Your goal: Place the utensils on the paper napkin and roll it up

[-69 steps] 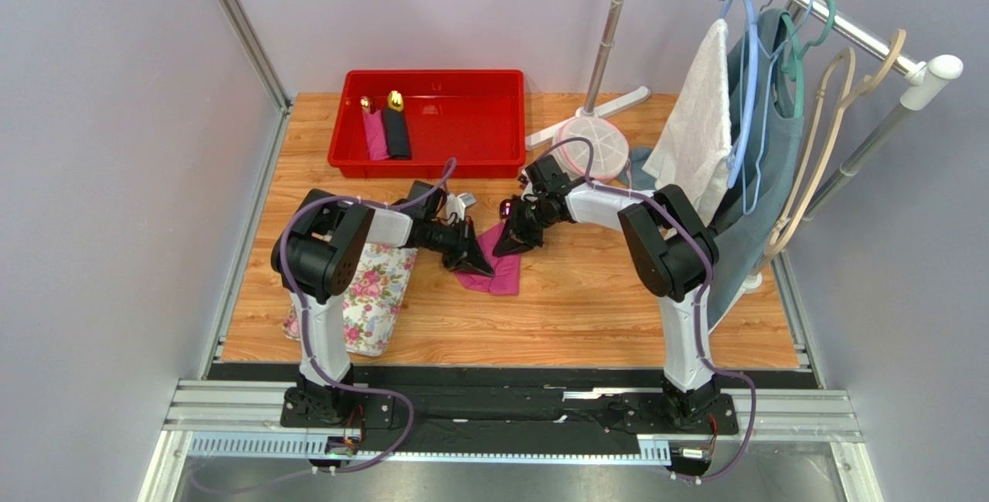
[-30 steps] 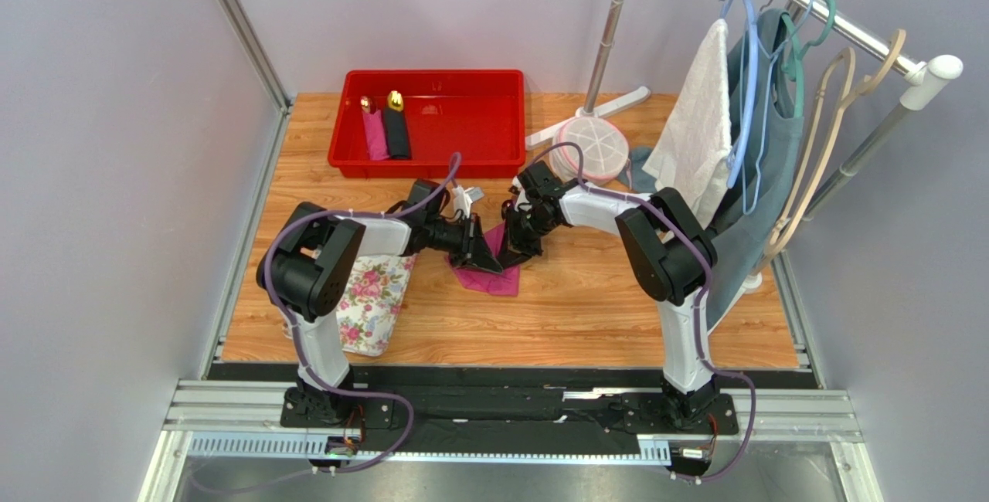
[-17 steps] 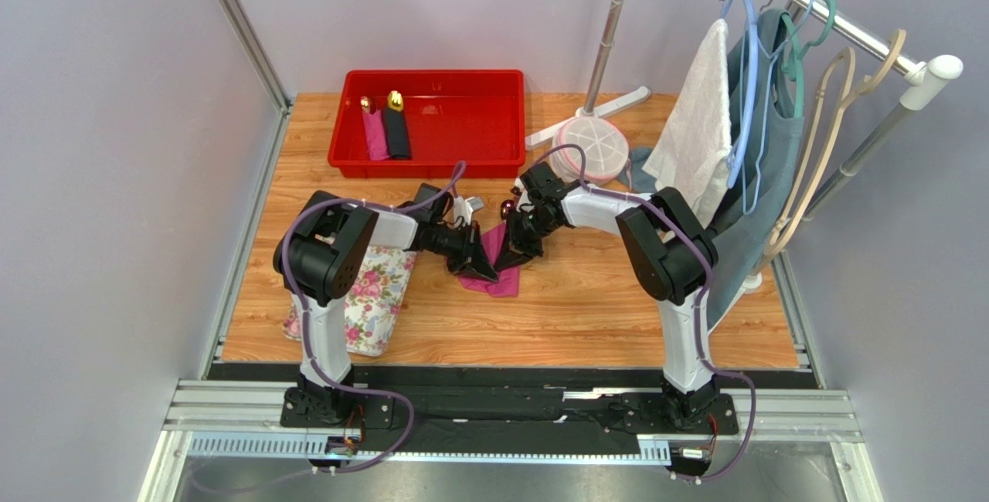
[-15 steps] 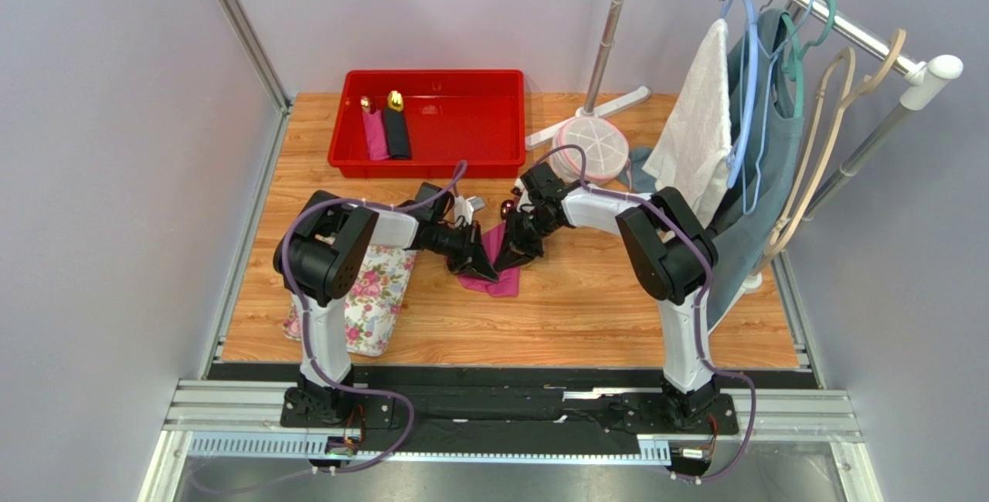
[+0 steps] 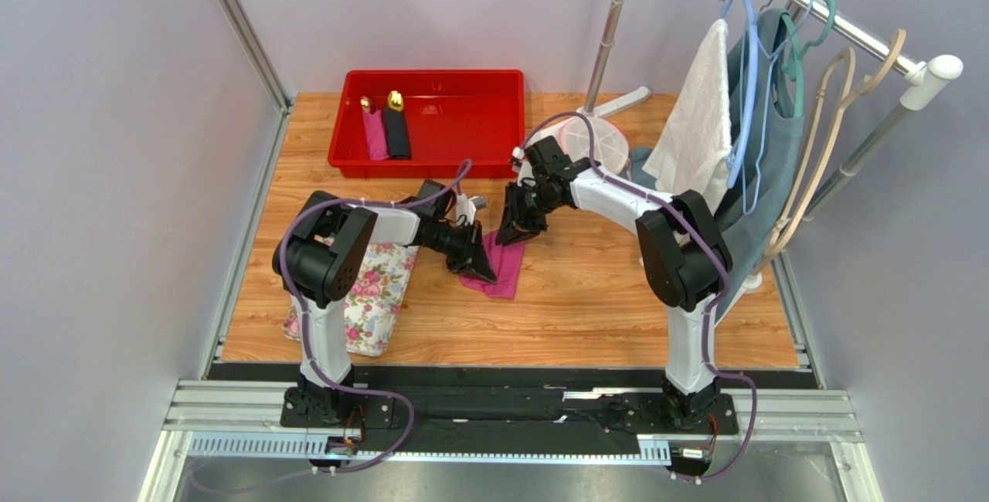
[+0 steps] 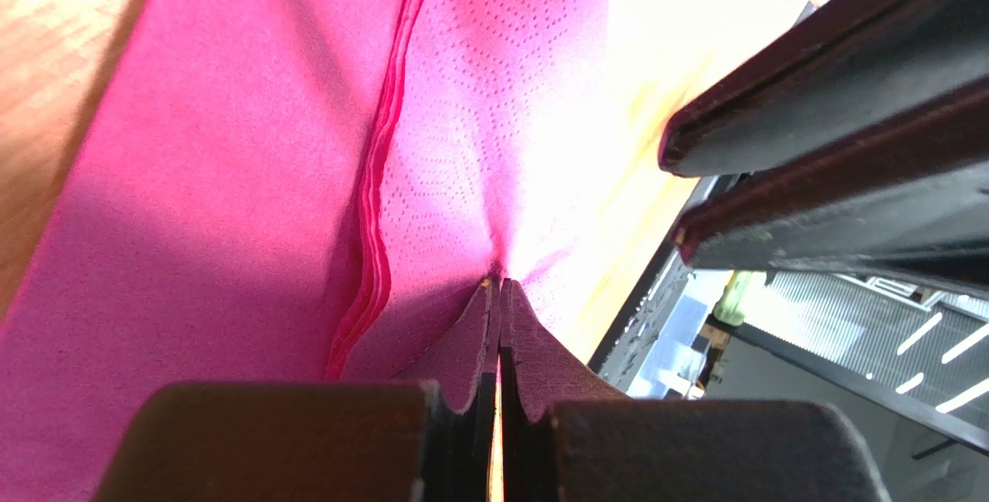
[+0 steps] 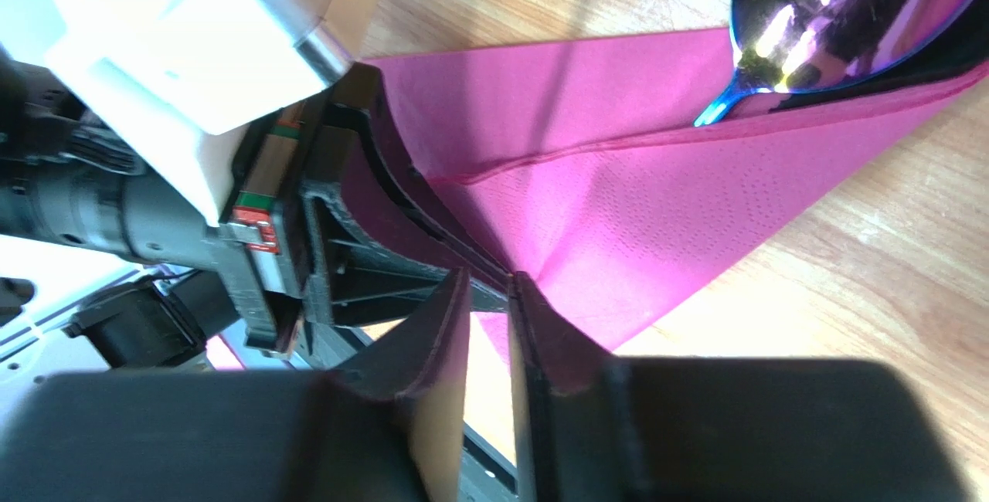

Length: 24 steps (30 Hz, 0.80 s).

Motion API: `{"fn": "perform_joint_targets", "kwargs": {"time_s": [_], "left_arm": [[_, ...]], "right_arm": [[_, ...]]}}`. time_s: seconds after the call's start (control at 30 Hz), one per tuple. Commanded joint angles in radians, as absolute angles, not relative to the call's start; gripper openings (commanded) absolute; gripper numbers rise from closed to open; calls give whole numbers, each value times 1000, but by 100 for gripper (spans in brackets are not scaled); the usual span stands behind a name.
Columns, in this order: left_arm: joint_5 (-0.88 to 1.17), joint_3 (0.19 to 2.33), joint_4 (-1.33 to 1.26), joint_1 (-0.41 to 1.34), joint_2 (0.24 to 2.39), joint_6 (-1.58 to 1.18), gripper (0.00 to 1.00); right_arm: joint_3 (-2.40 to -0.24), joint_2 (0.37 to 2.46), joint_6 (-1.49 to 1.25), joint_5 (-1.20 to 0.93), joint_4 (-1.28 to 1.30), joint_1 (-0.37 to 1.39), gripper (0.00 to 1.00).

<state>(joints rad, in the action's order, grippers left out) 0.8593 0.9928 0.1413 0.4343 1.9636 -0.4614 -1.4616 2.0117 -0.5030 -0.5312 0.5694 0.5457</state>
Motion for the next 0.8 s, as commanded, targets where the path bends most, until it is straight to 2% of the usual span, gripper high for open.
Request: {"fn": "perform_joint_targets", "kwargs": {"time_s": [0.0, 0.5, 0.63, 0.77], "left_arm": [[706, 983, 227, 434, 1974, -374, 0], [745, 959, 186, 425, 1938, -385, 1], [840, 960, 167, 408, 1852, -387, 13], [922, 962, 143, 417, 1766, -387, 32]], "right_arm": [[-1491, 2028, -476, -515, 597, 551, 18], [-1488, 2181, -437, -476, 532, 551, 3], [-1474, 2201, -428, -494, 537, 549, 2], [-1442, 2195, -431, -505, 529, 551, 1]]}}
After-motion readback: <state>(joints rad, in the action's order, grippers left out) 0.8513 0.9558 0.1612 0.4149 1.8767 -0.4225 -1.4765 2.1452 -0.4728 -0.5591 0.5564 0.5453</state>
